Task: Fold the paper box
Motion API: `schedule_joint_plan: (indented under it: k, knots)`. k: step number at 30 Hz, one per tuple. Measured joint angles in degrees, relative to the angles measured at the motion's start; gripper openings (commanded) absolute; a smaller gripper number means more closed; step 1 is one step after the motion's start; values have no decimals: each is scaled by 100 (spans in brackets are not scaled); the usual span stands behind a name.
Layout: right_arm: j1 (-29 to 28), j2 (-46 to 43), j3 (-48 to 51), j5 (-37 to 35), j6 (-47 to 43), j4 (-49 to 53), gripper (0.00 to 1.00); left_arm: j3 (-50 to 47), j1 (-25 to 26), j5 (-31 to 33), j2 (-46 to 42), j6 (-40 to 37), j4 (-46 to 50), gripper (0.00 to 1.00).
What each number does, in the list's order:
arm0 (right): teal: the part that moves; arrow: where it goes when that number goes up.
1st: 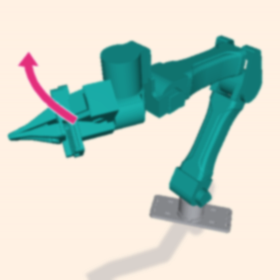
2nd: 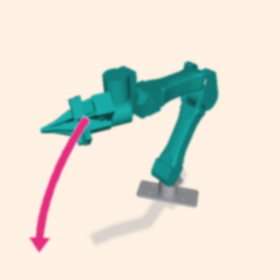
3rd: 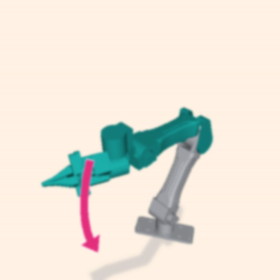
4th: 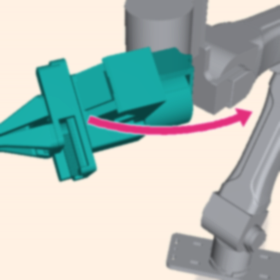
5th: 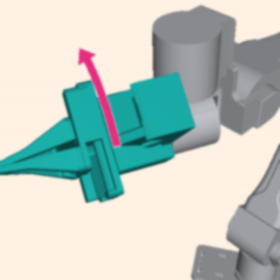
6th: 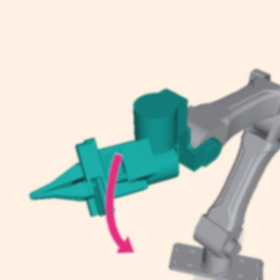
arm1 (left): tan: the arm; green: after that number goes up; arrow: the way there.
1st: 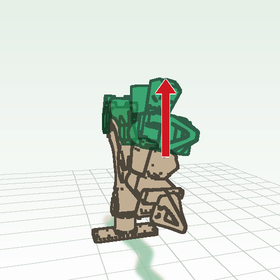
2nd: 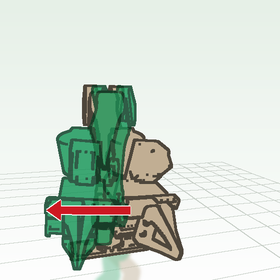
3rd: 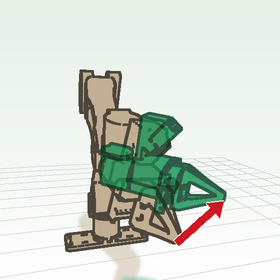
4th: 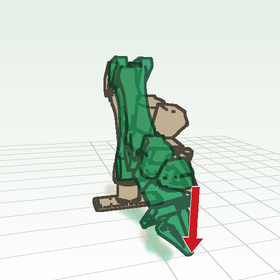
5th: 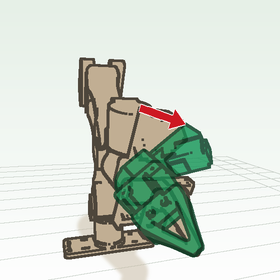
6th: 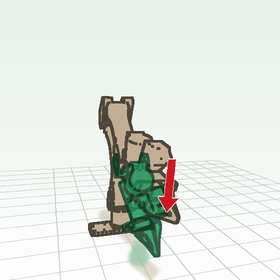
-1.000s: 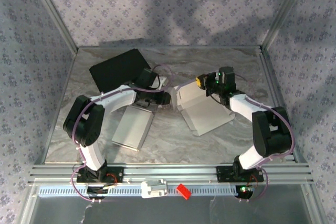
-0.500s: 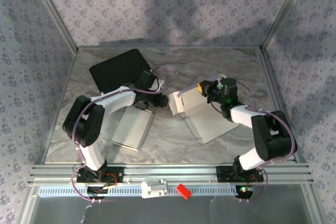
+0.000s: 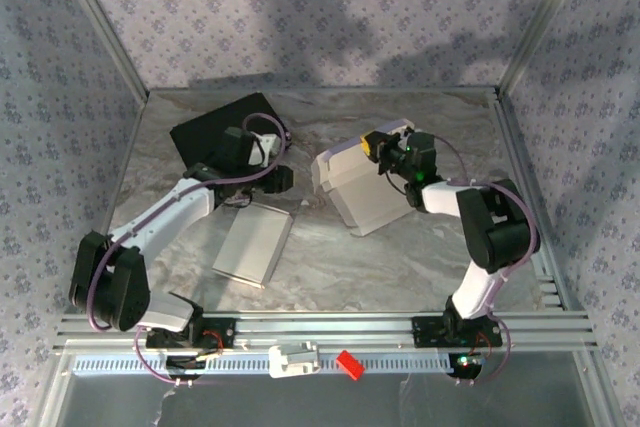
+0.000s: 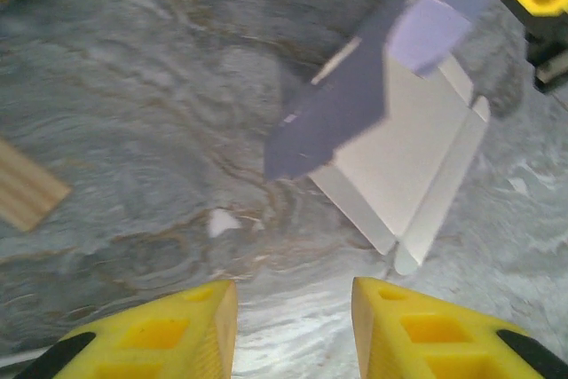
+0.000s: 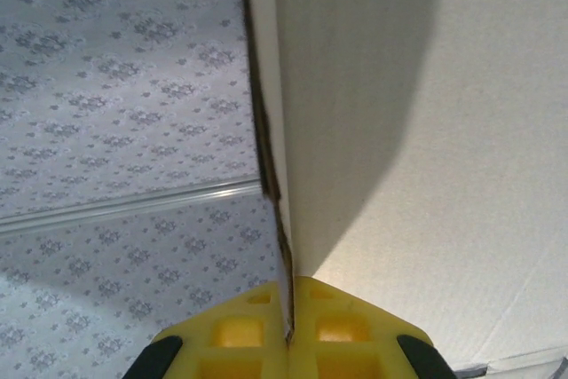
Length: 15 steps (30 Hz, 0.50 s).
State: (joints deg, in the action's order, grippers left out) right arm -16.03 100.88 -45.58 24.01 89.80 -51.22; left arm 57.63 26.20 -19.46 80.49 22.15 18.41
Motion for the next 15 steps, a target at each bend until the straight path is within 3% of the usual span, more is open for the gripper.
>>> schedule_joint_plan:
  k: [8, 15]
  knots:
    - [-35, 444, 376, 98, 109, -1226, 0, 2, -101, 26, 625, -4, -9, 38]
    - [52, 455, 627, 232, 87, -1488, 0, 107, -101, 20, 1207, -111, -46, 38]
